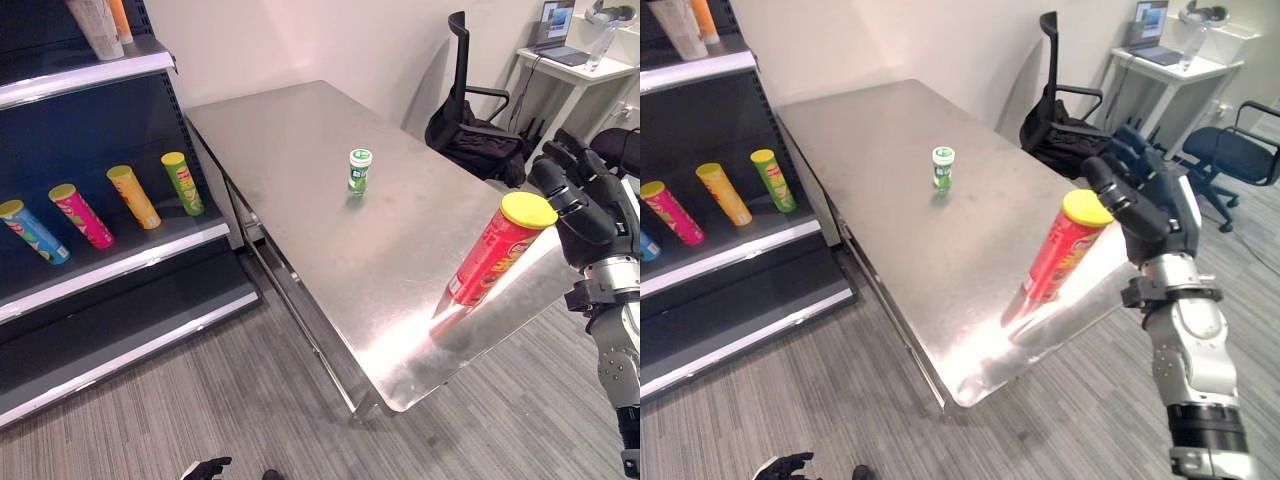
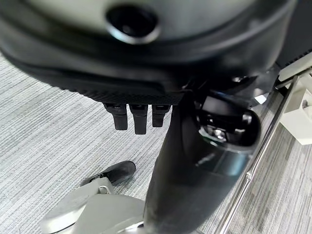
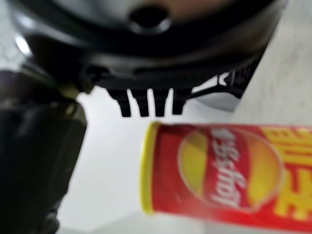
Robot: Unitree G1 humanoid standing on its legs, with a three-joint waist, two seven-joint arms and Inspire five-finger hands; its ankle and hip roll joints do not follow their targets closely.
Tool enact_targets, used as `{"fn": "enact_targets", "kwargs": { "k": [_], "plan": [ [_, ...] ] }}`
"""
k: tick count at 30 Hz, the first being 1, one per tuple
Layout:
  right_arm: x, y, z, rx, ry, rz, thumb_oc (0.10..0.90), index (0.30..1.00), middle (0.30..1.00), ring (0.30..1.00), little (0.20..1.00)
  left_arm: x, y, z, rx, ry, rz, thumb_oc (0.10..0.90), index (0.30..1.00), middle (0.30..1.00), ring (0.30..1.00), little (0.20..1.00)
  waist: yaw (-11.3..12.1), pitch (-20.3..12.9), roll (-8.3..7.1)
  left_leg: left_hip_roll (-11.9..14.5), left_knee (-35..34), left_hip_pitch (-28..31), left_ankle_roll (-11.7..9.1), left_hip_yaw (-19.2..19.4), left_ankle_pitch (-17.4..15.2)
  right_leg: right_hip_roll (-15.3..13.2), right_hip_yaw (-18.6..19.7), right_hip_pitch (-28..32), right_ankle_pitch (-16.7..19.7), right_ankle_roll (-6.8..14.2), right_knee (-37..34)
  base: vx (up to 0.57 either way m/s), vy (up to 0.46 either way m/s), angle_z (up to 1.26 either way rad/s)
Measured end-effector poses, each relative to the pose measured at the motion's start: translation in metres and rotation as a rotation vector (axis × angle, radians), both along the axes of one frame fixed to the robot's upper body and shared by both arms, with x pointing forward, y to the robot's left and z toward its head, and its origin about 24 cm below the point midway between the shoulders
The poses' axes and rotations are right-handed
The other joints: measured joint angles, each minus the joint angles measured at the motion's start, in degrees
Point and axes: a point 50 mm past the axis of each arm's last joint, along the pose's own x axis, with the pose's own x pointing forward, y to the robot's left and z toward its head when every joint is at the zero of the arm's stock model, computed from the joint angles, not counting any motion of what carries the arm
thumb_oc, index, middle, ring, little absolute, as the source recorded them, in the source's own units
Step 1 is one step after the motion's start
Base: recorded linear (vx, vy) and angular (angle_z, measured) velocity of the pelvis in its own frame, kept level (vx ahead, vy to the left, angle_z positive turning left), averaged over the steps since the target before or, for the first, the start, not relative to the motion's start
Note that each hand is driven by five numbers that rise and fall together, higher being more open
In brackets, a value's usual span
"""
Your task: Put the goods on the table back onto the shelves and tidy them up.
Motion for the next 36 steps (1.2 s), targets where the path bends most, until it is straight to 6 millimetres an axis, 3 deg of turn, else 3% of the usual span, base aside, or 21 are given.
{"fn": "enact_targets", "kwargs": {
  "k": [4,11,18,26,32,36],
  "plan": [
    [-0.007,-0.007,-0.005,-0.194,0.097,-0.008,0.8,0.9,0.9,0.9,0.9,0.001,0.007,0.003,0.015,-0.018,0.001,0.8,0.9,0.9,0.9,0.9,-0.89,-0.02,-1.25,0.03,0.0,-0.04,0.0,-0.05,0.0,0.01,-0.02,-0.01,-0.05,0.07,0.0,0.0,0.0,0.0],
    [-0.011,-0.011,-0.019,-0.299,0.181,-0.04,0.8,0.9,0.9,0.9,0.9,-0.002,0.008,0.003,0.024,-0.014,-0.011,0.8,0.9,0.9,0.9,0.9,-1.04,-0.05,-1.24,0.03,0.01,-0.08,0.07,0.07,-0.05,-0.02,0.06,-0.15,-0.07,0.09,-0.01,0.0,0.0,0.0],
    [-0.008,-0.001,-0.03,-0.346,0.225,-0.007,0.8,0.9,0.9,0.9,0.9,-0.005,0.008,0.003,0.023,-0.009,-0.009,0.8,0.9,0.9,0.9,0.9,-0.51,-0.12,-1.12,0.01,0.02,-0.04,0.09,0.02,-0.05,-0.03,0.02,-0.07,-0.06,0.09,-0.01,0.01,0.001,0.0],
    [-0.008,-0.01,-0.036,-0.349,0.258,-0.06,0.8,0.9,0.9,0.9,0.9,-0.007,0.008,0.002,0.023,-0.004,-0.007,0.8,0.9,0.9,0.9,0.9,-0.39,-0.15,-1.08,0.0,0.01,-0.04,0.09,-0.09,-0.05,-0.02,-0.03,0.0,-0.07,0.09,-0.01,0.0,0.0,0.0],
    [-0.007,-0.011,-0.035,-0.373,0.252,-0.092,0.8,0.9,0.9,0.9,0.9,-0.008,0.008,0.002,0.023,-0.002,-0.007,0.8,0.9,0.9,0.9,0.9,-0.41,-0.16,-1.06,0.01,0.02,0.03,0.09,-0.1,-0.05,0.0,-0.03,0.06,-0.07,0.09,-0.01,0.0,0.0,0.0],
    [0.007,-0.014,-0.028,-0.373,0.233,-0.146,0.8,0.9,0.9,0.9,0.9,-0.009,0.008,0.002,0.025,0.001,-0.007,0.8,0.9,0.9,0.9,0.9,-0.51,-0.17,-1.06,0.04,0.01,0.18,0.11,-0.06,-0.03,0.06,0.03,0.15,-0.06,0.09,0.0,0.0,0.0,0.0]
  ]
}}
